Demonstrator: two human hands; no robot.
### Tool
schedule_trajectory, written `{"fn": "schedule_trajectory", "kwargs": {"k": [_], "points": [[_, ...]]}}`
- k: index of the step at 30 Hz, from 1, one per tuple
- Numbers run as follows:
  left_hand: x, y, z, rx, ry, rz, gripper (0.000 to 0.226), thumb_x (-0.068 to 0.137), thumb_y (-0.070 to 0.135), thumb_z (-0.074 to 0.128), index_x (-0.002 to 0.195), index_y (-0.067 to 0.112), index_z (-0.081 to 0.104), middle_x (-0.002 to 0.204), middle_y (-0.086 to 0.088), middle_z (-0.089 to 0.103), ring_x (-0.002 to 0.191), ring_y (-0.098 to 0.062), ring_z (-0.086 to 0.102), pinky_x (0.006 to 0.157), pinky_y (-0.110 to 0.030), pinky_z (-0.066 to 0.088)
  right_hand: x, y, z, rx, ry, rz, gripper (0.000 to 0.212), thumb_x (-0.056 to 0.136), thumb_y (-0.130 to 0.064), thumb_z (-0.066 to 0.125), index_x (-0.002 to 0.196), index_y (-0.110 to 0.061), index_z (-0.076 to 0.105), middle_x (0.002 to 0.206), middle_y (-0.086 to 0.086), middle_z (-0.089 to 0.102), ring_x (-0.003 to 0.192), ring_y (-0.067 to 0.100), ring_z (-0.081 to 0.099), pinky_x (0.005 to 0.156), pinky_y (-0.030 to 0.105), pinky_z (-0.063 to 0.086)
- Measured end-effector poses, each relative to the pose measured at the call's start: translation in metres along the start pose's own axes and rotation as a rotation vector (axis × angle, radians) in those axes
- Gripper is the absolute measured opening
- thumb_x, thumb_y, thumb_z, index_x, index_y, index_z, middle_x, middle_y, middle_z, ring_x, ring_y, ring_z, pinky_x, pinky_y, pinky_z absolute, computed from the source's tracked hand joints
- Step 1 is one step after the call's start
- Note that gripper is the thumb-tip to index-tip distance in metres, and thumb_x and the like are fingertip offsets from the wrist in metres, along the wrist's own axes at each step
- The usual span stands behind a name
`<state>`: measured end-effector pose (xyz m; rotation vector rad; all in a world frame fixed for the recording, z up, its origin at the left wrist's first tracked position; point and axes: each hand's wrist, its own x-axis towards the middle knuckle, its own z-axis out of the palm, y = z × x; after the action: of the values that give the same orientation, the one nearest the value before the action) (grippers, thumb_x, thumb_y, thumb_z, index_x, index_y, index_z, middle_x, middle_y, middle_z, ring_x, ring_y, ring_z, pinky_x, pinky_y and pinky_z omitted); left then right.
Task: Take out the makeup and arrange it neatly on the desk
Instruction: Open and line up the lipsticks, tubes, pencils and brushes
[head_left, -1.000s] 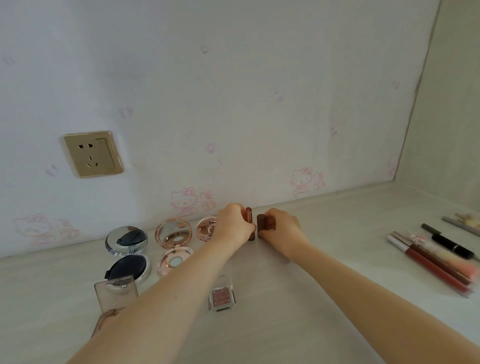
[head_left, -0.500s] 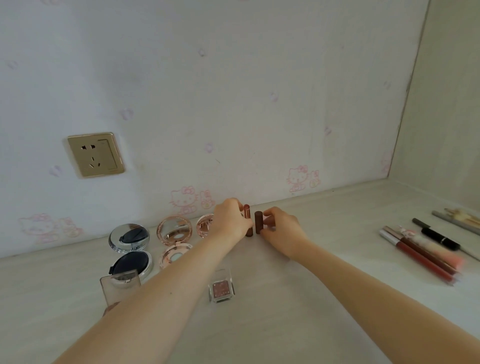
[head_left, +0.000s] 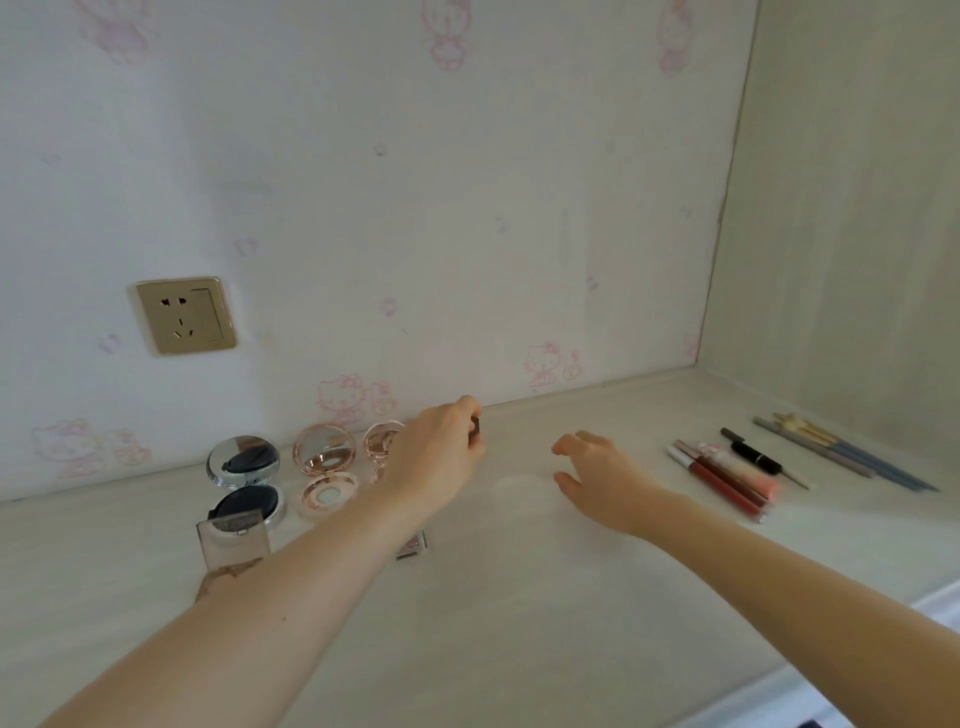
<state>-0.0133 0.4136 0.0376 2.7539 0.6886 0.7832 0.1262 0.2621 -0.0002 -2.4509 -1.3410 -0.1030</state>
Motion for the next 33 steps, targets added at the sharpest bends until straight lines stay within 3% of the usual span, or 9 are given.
{"fn": "schedule_trajectory", "kwargs": {"k": [4,8,13,17,22,27,33], "points": [[-0.004,0.029,0.019,0.008,-0.075,0.073,0.032,0.092,0.023,0.050,0.123,0.020,0.056,0.115,0.002,0.067,0.108,-0.023,0.060,0.086,-0.037,0.051,-0.027,0.028,-0.023,-0.109,0.036,-0.020,0.039,0.098,-0.030,0.044,0.134,-0.017,0.045,0.133,0.001,0.050,0.119,0.020,0.050,0.095,0.030,0.043],[-0.003,0.065,0.050,0.000,-0.160,0.163,0.031,0.093,0.025,0.048,0.122,0.019,0.057,0.121,0.001,0.063,0.116,-0.021,0.054,0.086,-0.038,0.050,-0.046,0.064,-0.043,-0.191,0.067,0.032,0.037,0.098,-0.033,0.042,0.132,-0.020,0.047,0.129,-0.001,0.052,0.120,0.018,0.047,0.095,0.034,0.044],[0.012,0.113,0.089,-0.045,-0.244,0.250,0.031,0.093,0.027,0.049,0.121,0.017,0.058,0.122,-0.003,0.062,0.117,-0.024,0.051,0.090,-0.039,0.048,-0.064,0.115,-0.061,-0.182,0.091,0.137,0.025,0.096,-0.029,0.042,0.114,-0.018,0.056,0.109,0.000,0.056,0.108,0.021,0.051,0.084,0.032,0.047],[0.027,0.152,0.114,-0.113,-0.260,0.289,0.029,0.094,0.028,0.049,0.117,0.014,0.060,0.118,-0.006,0.062,0.115,-0.026,0.050,0.090,-0.040,0.048,-0.076,0.151,-0.074,-0.178,0.095,0.208,0.030,0.096,-0.025,0.044,0.123,-0.018,0.056,0.119,0.000,0.057,0.112,0.020,0.053,0.090,0.030,0.047],[0.048,0.189,0.143,-0.216,-0.283,0.292,0.025,0.095,0.025,0.049,0.113,0.014,0.063,0.115,-0.005,0.060,0.112,-0.024,0.050,0.090,-0.040,0.047,-0.082,0.186,-0.078,-0.181,0.100,0.267,0.030,0.096,-0.025,0.047,0.124,-0.018,0.057,0.127,0.000,0.056,0.114,0.019,0.054,0.085,0.025,0.046],[0.069,0.217,0.161,-0.374,-0.335,0.246,0.027,0.094,0.022,0.048,0.117,0.019,0.063,0.121,-0.006,0.059,0.110,-0.023,0.056,0.093,-0.035,0.047,-0.073,0.208,-0.070,-0.186,0.136,0.285,0.034,0.095,-0.032,0.052,0.126,-0.019,0.056,0.135,0.002,0.051,0.126,0.020,0.047,0.096,0.031,0.045],[0.088,0.228,0.184,-0.259,-0.456,0.156,0.029,0.092,0.025,0.047,0.118,0.023,0.060,0.124,-0.007,0.056,0.104,-0.027,0.059,0.087,-0.038,0.051,-0.054,0.214,-0.059,-0.177,0.130,0.296,0.036,0.094,-0.038,0.053,0.125,-0.021,0.055,0.133,0.001,0.050,0.129,0.020,0.042,0.100,0.033,0.043]]}}
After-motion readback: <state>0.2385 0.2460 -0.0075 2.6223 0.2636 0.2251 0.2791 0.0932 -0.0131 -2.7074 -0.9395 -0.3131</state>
